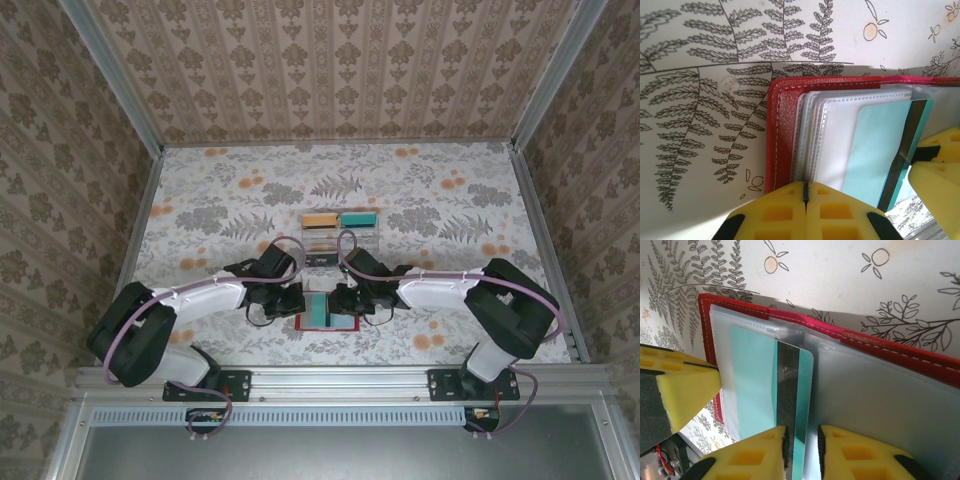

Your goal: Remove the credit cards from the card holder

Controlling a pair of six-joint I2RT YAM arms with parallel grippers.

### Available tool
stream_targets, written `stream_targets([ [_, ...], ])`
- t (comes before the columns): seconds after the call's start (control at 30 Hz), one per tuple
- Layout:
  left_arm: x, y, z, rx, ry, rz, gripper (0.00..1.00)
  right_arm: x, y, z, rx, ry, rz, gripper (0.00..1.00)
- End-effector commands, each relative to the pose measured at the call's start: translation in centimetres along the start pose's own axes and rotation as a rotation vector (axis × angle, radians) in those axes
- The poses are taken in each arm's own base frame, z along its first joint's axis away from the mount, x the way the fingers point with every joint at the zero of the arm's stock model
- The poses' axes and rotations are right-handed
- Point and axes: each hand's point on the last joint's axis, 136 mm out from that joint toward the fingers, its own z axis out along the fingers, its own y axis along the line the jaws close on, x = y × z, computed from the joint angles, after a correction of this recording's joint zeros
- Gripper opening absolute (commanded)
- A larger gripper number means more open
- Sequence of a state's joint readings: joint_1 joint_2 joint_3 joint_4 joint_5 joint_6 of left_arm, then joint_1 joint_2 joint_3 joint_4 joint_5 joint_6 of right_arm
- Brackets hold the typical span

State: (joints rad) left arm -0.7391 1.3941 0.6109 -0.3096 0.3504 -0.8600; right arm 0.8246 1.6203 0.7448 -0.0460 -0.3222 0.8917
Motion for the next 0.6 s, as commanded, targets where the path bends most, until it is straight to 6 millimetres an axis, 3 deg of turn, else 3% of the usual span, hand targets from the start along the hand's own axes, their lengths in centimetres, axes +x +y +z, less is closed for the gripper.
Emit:
stream_targets([
  [0.0,1.4,2.2,0.4,-0.082,0.033,-0.034,0.00,-0.1,-0.2,0.8,0.008,0.002,0.008,0.27],
  [0.33,1.4,2.1,0.6,-0.078,0.035,-0.031,0.00,-0.3,0.3,1.6,-0.021,0.001,0.021,0.23],
  [0.4,1.4,2.0,0.5,-0.077,0.033,-0.030,0.00,-0.2,0.2,1.7,-0.020,0.003,0.027,0.19],
  [0.53,1.4,2.1,0.4,-0.085,0.033,-0.028,0.00,-0.2,-0.6,1.3,-0.002,-0.006,0.037,0.00],
  [0.57,1.3,2.2,0.4,-0.088,0.032,-0.030,0.00,-0.3,-0.8,1.1,0.003,-0.012,0.040,0.00],
])
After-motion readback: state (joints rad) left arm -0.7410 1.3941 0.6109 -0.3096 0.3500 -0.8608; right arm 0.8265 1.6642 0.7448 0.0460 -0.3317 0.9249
